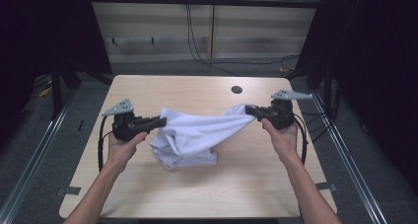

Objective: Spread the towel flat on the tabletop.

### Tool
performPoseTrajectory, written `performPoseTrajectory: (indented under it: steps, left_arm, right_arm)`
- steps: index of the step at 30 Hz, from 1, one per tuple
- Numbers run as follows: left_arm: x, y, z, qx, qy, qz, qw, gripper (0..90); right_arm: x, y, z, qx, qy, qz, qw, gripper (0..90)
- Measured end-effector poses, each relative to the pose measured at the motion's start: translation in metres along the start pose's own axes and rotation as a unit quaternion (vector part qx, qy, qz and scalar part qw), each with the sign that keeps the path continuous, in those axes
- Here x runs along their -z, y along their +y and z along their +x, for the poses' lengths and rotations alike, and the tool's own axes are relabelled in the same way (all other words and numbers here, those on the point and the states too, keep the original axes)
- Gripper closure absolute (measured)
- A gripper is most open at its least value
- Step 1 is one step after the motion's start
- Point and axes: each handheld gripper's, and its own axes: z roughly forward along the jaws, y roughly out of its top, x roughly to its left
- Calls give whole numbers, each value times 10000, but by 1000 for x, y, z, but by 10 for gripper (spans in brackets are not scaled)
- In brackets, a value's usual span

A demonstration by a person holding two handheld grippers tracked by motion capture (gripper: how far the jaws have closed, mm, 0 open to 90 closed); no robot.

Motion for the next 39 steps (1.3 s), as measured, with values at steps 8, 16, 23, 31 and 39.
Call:
performPoseTrajectory:
  steps: [8, 16, 23, 31, 39]
  left_arm:
    - [-1, 88, 5, -374, 419, -558, 9969, 839]
    - [16, 94, -24, -863, 144, -674, 9939, 839]
    - [-16, -19, -45, -303, -435, 552, 9971, 836]
    - [-30, -76, -65, -84, -1210, 1194, 9854, 760]
    - [-11, -87, -53, 86, -1064, 1200, 9870, 556]
  right_arm:
    - [-1, 87, -22, -25, -394, -495, 9980, 866]
    - [30, 108, -15, 264, -133, -1045, 9941, 868]
    - [24, -12, -19, 96, -192, 169, 9996, 871]
    - [37, -108, -24, -155, -156, 934, 9954, 871]
    - [58, -130, -32, -155, -572, 1163, 9914, 617]
